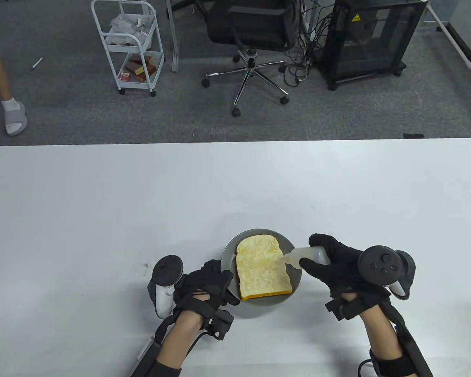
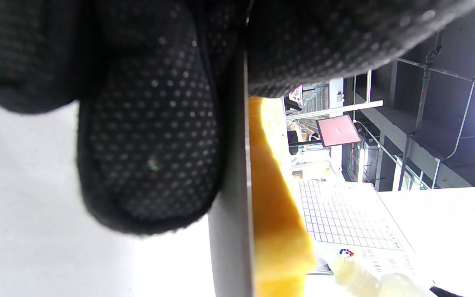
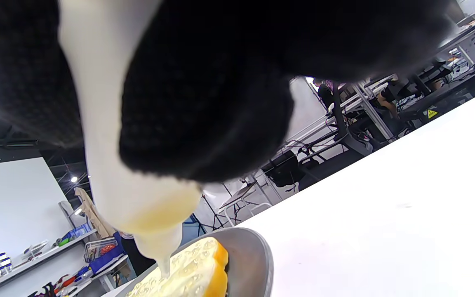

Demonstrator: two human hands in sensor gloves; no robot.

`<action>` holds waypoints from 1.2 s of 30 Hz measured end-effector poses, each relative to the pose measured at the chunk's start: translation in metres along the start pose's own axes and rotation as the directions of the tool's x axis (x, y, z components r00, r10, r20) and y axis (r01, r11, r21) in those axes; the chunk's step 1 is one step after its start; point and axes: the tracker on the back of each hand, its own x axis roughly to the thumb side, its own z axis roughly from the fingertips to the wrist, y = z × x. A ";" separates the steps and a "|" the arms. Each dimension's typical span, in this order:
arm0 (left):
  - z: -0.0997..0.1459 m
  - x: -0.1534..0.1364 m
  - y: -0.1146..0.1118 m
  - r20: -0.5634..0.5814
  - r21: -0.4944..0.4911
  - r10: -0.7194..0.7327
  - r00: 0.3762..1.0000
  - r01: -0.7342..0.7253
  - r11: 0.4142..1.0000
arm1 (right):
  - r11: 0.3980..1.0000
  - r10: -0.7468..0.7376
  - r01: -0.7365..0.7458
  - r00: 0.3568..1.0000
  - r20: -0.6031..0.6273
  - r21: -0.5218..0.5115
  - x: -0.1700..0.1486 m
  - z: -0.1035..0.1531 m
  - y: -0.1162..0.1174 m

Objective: Squeeze honey bottle to draw zigzag on toast

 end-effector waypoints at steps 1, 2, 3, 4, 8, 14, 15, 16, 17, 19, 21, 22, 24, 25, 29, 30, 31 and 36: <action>0.000 0.000 0.000 0.000 0.000 0.000 1.000 0.000 1.000 | 1.000 -0.002 0.002 1.000 0.001 0.001 0.000 0.000 0.000; 0.000 0.000 0.000 0.000 0.000 0.000 1.000 0.000 1.000 | 1.000 -0.006 0.006 1.000 0.002 0.004 0.001 0.000 0.001; 0.000 0.000 0.000 0.000 0.000 -0.001 1.000 0.001 1.000 | 1.000 -0.008 0.008 1.000 0.004 0.008 0.001 0.000 0.002; 0.000 0.000 0.000 0.000 0.000 -0.002 1.000 0.002 1.000 | 1.000 -0.011 0.011 1.000 0.006 0.008 0.001 0.000 0.003; 0.000 0.000 0.000 -0.001 0.000 -0.004 1.000 0.004 1.000 | 0.999 -0.032 0.031 0.999 0.014 0.020 0.005 -0.001 0.009; 0.000 0.000 0.000 -0.003 -0.001 -0.008 1.000 0.008 1.000 | 0.998 -0.057 0.056 0.998 0.034 0.029 0.010 -0.002 0.020; 0.000 -0.001 -0.001 -0.003 -0.001 -0.008 1.000 0.008 1.000 | 0.998 -0.062 0.061 0.997 0.036 0.028 0.011 -0.002 0.022; 0.000 -0.001 -0.001 -0.003 0.000 -0.009 1.000 0.009 1.000 | 0.997 -0.066 0.065 0.997 0.038 0.031 0.012 -0.002 0.024; 0.000 -0.001 -0.001 -0.004 0.000 -0.009 1.000 0.009 1.000 | 0.997 -0.071 0.070 0.997 0.039 0.029 0.013 -0.002 0.025; 0.000 -0.001 -0.001 -0.004 0.000 -0.010 1.000 0.010 1.000 | 0.997 -0.076 0.075 0.996 0.042 0.030 0.014 -0.003 0.028; 0.000 -0.001 -0.001 -0.005 0.000 -0.010 1.000 0.010 1.000 | 0.996 -0.081 0.080 0.996 0.047 0.028 0.015 -0.004 0.031; 0.000 -0.001 -0.001 -0.005 0.001 -0.010 1.000 0.010 1.000 | 0.996 -0.081 0.079 0.996 0.049 0.034 0.016 -0.004 0.033; 0.000 -0.001 -0.001 -0.005 0.000 -0.011 1.000 0.011 1.000 | 0.996 -0.078 0.076 0.996 0.051 0.035 0.017 -0.005 0.036; 0.000 -0.001 -0.002 -0.005 0.000 -0.012 1.000 0.012 1.000 | 0.996 -0.077 0.075 0.996 0.053 0.037 0.018 -0.006 0.038; 0.000 -0.001 -0.002 -0.007 0.000 -0.013 1.000 0.013 1.000 | 0.995 -0.087 0.085 0.994 0.058 0.047 0.021 -0.007 0.043; -0.001 -0.001 -0.002 -0.007 0.000 -0.014 1.000 0.014 1.000 | 0.995 -0.090 0.087 0.994 0.059 0.052 0.021 -0.008 0.044; -0.001 -0.001 -0.002 -0.008 0.000 -0.014 1.000 0.014 1.000 | 0.995 -0.092 0.089 0.994 0.060 0.051 0.022 -0.008 0.045; -0.001 -0.001 -0.003 -0.009 -0.001 -0.016 1.000 0.016 1.000 | 0.994 -0.092 0.088 0.994 0.066 0.065 0.025 -0.009 0.050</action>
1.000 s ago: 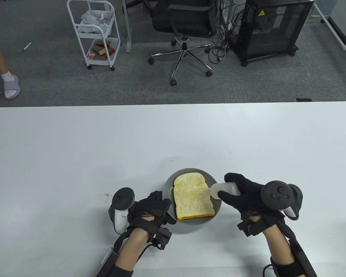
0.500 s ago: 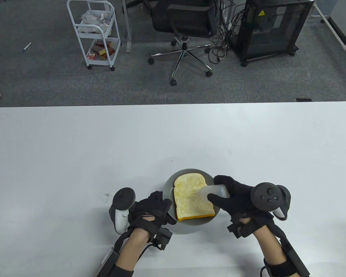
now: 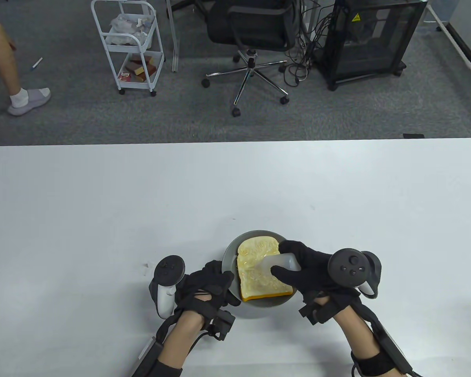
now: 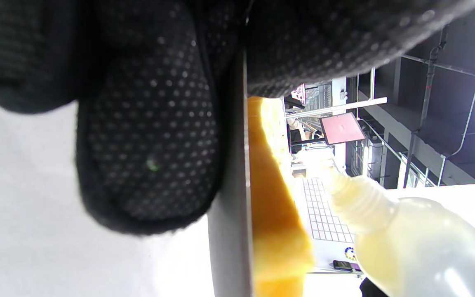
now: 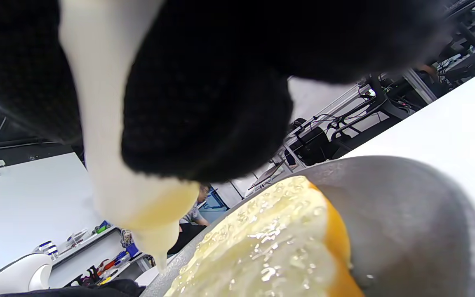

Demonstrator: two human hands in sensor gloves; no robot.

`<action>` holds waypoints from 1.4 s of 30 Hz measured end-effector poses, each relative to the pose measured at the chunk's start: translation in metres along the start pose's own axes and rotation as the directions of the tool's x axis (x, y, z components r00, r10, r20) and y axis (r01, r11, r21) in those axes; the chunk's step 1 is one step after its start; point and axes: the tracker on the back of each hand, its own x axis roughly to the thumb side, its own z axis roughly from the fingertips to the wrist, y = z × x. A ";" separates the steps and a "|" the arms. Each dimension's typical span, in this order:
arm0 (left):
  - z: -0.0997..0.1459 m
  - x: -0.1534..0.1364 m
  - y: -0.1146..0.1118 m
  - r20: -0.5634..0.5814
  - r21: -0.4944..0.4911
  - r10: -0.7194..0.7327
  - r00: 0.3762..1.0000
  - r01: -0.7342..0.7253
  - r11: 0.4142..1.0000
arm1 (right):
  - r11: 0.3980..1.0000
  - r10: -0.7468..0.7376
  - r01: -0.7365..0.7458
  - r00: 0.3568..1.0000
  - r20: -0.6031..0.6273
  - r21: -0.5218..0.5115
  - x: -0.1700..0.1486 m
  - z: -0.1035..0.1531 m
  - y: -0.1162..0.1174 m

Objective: Squeeze honey bottle to draw zigzag on toast

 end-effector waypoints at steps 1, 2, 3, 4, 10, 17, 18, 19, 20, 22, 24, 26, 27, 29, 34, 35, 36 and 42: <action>0.000 0.000 0.000 0.000 0.000 -0.001 1.000 0.001 1.000 | 1.000 -0.007 0.007 1.000 0.001 0.004 0.001 0.000 0.001; 0.000 0.000 0.000 0.000 0.000 -0.001 1.000 0.001 1.000 | 1.000 -0.011 0.011 1.000 0.004 0.005 0.001 -0.001 0.003; 0.000 0.000 0.000 -0.001 0.000 -0.001 1.000 0.001 1.000 | 1.000 -0.016 0.016 1.000 0.008 0.008 0.002 -0.001 0.004; 0.000 0.000 0.000 -0.001 0.000 -0.001 1.000 0.001 1.000 | 1.000 -0.018 0.018 1.000 0.010 0.014 0.003 -0.002 0.006; 0.000 0.000 -0.001 -0.003 -0.002 -0.003 1.000 0.003 1.000 | 0.999 -0.020 0.019 1.000 0.024 0.029 0.008 -0.004 0.012; 0.000 0.000 -0.001 -0.003 -0.001 -0.001 1.000 0.001 1.000 | 0.999 -0.023 0.022 0.999 0.030 0.042 0.009 -0.002 0.012; 0.000 0.000 -0.001 -0.002 0.000 -0.001 1.000 0.001 1.000 | 0.999 -0.022 0.021 0.999 0.030 0.044 0.009 -0.001 0.012; 0.000 0.000 -0.001 -0.002 0.000 -0.001 1.000 0.001 1.000 | 0.999 -0.021 0.020 0.999 0.029 0.042 0.008 -0.001 0.011; 0.000 0.000 -0.001 -0.002 0.000 0.000 1.000 0.000 1.000 | 0.999 -0.019 0.018 0.999 0.029 0.041 0.008 0.000 0.009; 0.000 0.000 -0.001 -0.002 0.000 0.001 1.000 -0.001 1.000 | 0.999 -0.015 0.014 1.000 0.026 0.038 0.007 0.001 0.007; 0.000 0.000 -0.001 -0.001 0.000 0.001 1.000 -0.001 1.000 | 0.999 -0.017 0.016 1.000 0.020 0.033 0.005 0.002 0.004; 0.000 0.000 -0.001 -0.001 0.001 0.002 1.000 -0.002 1.000 | 0.999 -0.019 0.019 1.000 0.015 0.036 0.003 0.003 0.001; 0.000 0.000 -0.001 -0.001 0.001 0.003 1.000 -0.003 1.000 | 0.999 -0.019 0.019 1.000 0.014 0.035 0.003 0.004 0.000; 0.000 0.000 0.000 0.000 0.001 0.003 1.000 -0.003 1.000 | 0.999 -0.014 0.014 1.000 0.009 0.038 0.001 0.005 -0.003; 0.000 0.000 0.000 0.001 0.002 0.006 1.000 -0.006 1.000 | 0.999 -0.015 0.015 1.000 -0.001 0.030 -0.002 0.007 -0.011; 0.000 0.000 0.000 0.001 0.002 0.007 1.000 -0.007 1.000 | 0.999 -0.015 0.015 1.000 -0.004 0.032 -0.003 0.008 -0.012; 0.000 0.000 0.000 0.001 0.002 0.007 1.000 -0.007 1.000 | 0.999 -0.015 0.015 1.000 -0.006 0.032 -0.003 0.008 -0.014; 0.000 0.000 0.001 0.003 0.005 0.010 1.000 -0.010 1.000 | 1.000 -0.006 0.006 1.000 -0.018 0.014 -0.007 0.010 -0.024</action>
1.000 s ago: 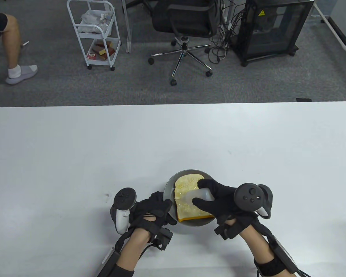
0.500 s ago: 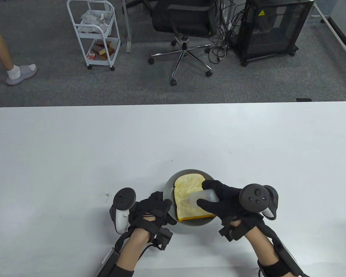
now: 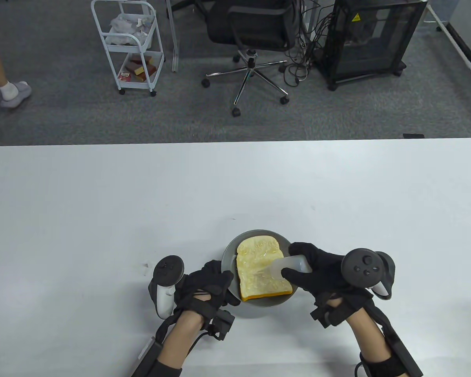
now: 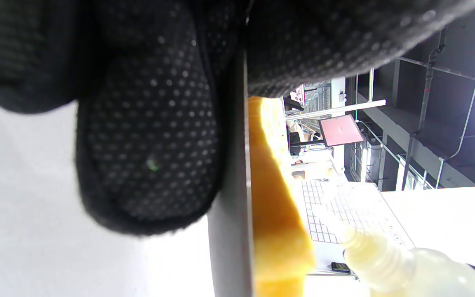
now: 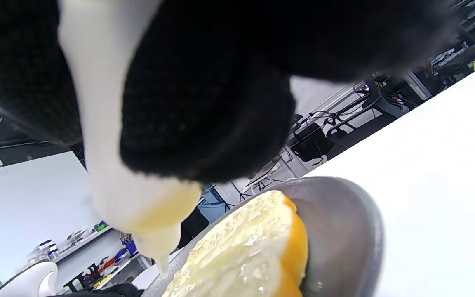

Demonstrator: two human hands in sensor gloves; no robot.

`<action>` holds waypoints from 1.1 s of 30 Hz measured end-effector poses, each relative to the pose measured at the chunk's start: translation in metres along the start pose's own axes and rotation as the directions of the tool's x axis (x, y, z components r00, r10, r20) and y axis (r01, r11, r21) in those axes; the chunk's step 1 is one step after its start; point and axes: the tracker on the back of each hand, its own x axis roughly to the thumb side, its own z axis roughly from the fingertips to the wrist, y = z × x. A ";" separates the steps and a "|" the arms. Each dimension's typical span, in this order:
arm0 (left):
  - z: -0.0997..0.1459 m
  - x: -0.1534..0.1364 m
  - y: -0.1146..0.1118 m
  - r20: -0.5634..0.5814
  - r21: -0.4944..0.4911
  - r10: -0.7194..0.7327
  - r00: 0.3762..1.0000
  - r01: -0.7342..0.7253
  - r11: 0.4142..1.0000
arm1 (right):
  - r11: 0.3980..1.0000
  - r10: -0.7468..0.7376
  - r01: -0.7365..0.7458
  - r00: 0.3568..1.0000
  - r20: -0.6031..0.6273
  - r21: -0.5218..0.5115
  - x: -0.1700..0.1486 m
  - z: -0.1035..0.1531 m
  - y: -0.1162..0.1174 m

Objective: Squeeze honey bottle to draw zigzag on toast

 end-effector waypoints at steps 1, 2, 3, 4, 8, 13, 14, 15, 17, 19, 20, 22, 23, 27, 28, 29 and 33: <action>0.000 0.000 0.000 0.000 0.000 0.001 1.000 -0.001 1.000 | 1.000 0.001 -0.001 1.000 -0.002 -0.003 -0.001 0.000 -0.002; 0.000 0.000 0.000 0.001 0.001 0.001 1.000 -0.001 1.000 | 1.000 0.000 0.000 1.000 -0.005 -0.006 -0.002 0.001 -0.003; 0.000 0.000 0.000 0.001 0.002 0.002 1.000 -0.002 1.000 | 1.000 0.000 0.000 1.000 -0.009 -0.008 -0.003 0.001 -0.005; 0.000 0.000 0.000 0.001 0.002 0.003 1.000 -0.003 1.000 | 1.000 0.000 0.000 1.000 -0.012 -0.009 -0.003 0.001 -0.007; 0.000 0.000 0.001 0.001 0.002 0.004 1.000 -0.004 1.000 | 1.000 0.005 -0.005 1.000 -0.024 -0.016 -0.006 0.001 -0.013; 0.000 0.000 0.001 0.002 0.003 0.006 1.000 -0.006 1.000 | 1.000 0.009 -0.010 0.999 -0.037 -0.025 -0.010 0.002 -0.018; 0.000 0.000 0.001 0.002 0.003 0.005 1.000 -0.006 1.000 | 1.000 0.008 -0.009 0.999 -0.039 -0.026 -0.010 0.002 -0.019; 0.000 0.000 0.002 0.002 0.003 0.006 1.000 -0.006 1.000 | 1.000 0.009 -0.010 0.999 -0.042 -0.027 -0.011 0.002 -0.020; 0.000 0.000 0.002 0.002 0.003 0.006 1.000 -0.006 1.000 | 0.999 0.012 -0.013 0.999 -0.046 -0.033 -0.011 0.003 -0.023; 0.000 0.000 0.002 0.002 0.003 0.006 1.000 -0.006 1.000 | 0.999 0.018 -0.020 0.999 -0.051 -0.035 -0.012 0.003 -0.025; 0.000 0.000 0.002 0.002 0.003 0.007 1.000 -0.007 1.000 | 0.999 0.019 -0.021 0.998 -0.054 -0.037 -0.013 0.003 -0.027; 0.000 0.000 0.002 0.003 0.004 0.009 1.000 -0.009 1.000 | 0.999 0.021 -0.023 0.998 -0.061 -0.036 -0.014 0.004 -0.029; 0.000 0.000 0.002 0.003 0.004 0.010 1.000 -0.010 1.000 | 0.999 0.022 -0.024 0.998 -0.064 -0.035 -0.015 0.004 -0.030; 0.000 0.000 0.003 0.004 0.006 0.013 1.000 -0.013 1.000 | 0.999 0.026 -0.029 0.997 -0.078 -0.029 -0.017 0.004 -0.034; 0.000 0.000 0.003 0.004 0.006 0.013 1.000 -0.013 1.000 | 0.999 0.027 -0.030 0.996 -0.079 -0.028 -0.017 0.004 -0.035; 0.000 0.000 0.003 0.003 0.007 0.013 1.000 -0.013 1.000 | 0.999 0.028 -0.030 0.996 -0.081 -0.027 -0.017 0.004 -0.036; 0.001 0.000 0.003 0.003 0.007 0.014 1.000 -0.014 1.000 | 1.000 0.022 -0.024 0.996 -0.084 -0.017 -0.018 0.005 -0.040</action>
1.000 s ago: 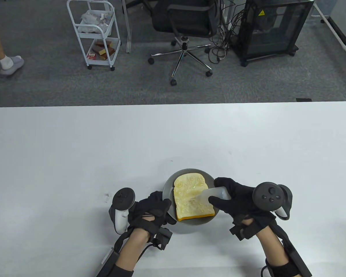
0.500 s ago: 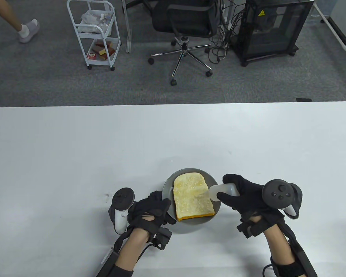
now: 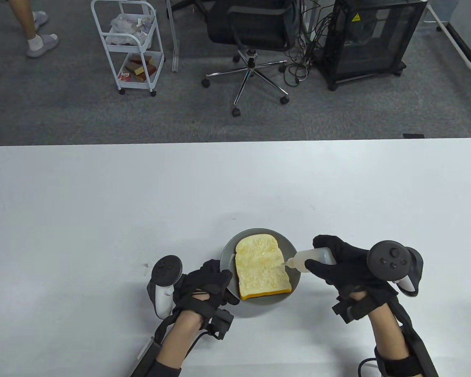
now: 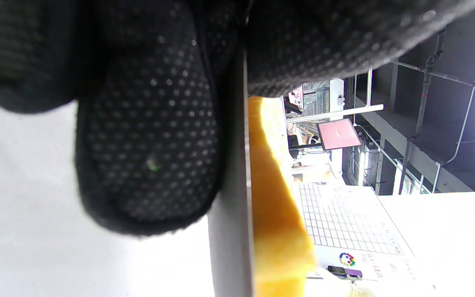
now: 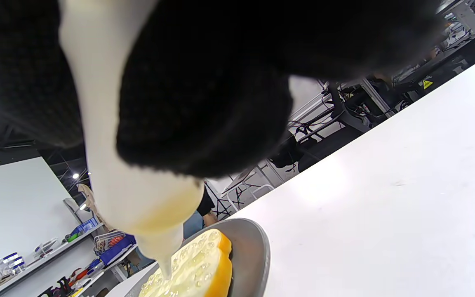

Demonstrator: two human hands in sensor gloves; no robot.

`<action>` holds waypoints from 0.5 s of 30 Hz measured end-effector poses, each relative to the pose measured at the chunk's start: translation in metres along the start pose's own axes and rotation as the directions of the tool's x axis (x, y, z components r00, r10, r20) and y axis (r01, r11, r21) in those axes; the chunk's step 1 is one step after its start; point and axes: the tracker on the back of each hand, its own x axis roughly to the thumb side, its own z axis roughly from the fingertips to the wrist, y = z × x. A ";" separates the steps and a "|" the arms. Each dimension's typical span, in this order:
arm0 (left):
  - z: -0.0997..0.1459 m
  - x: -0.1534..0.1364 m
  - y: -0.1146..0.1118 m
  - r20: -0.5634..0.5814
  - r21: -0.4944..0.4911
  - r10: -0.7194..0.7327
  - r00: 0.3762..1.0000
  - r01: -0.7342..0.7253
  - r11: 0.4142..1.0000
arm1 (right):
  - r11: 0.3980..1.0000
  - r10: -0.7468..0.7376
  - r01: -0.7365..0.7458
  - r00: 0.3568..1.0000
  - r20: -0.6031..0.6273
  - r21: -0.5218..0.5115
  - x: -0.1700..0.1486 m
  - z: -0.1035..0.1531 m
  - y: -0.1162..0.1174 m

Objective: Squeeze honey bottle to draw zigzag on toast

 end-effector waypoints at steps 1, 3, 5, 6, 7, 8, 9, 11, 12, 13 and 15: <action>0.000 0.000 0.000 0.000 0.000 0.001 1.000 -0.001 1.000 | 1.000 0.002 -0.002 1.000 0.001 0.013 0.000 0.000 0.000; 0.000 0.000 0.000 0.000 0.001 0.001 1.000 -0.001 1.000 | 1.000 0.003 -0.003 1.000 0.001 0.031 0.000 0.000 0.000; 0.000 0.000 0.000 0.000 0.001 0.001 1.000 -0.001 1.000 | 0.999 -0.001 0.001 1.000 0.005 0.037 0.001 0.000 0.001; 0.000 0.000 0.000 0.000 0.001 0.001 1.000 -0.001 1.000 | 0.999 -0.005 0.004 1.000 0.007 0.039 0.002 0.000 0.002; 0.000 0.000 0.000 0.000 0.001 0.000 1.000 0.000 1.000 | 0.999 -0.014 0.014 1.000 0.010 0.045 0.003 0.000 0.004; 0.000 0.000 0.000 -0.001 0.001 0.000 1.000 0.000 1.000 | 0.999 -0.020 0.019 1.000 0.011 0.045 0.003 0.000 0.005; 0.000 0.000 0.000 -0.001 0.002 -0.001 1.000 0.001 1.000 | 0.999 -0.028 0.028 1.000 0.013 0.047 0.004 0.000 0.007; 0.000 0.000 0.000 -0.002 0.001 -0.002 1.000 0.002 1.000 | 0.998 -0.038 0.037 0.999 0.019 0.050 0.006 -0.001 0.011; 0.000 0.000 0.000 -0.002 0.001 -0.003 1.000 0.003 1.000 | 0.998 -0.039 0.038 0.999 0.020 0.056 0.007 -0.001 0.013; 0.000 0.000 0.000 -0.002 0.002 -0.004 1.000 0.004 1.000 | 0.998 -0.042 0.040 0.999 0.025 0.055 0.008 -0.001 0.015; 0.000 0.000 0.000 -0.002 0.002 -0.004 1.000 0.004 1.000 | 0.997 -0.045 0.043 0.999 0.030 0.063 0.010 -0.002 0.020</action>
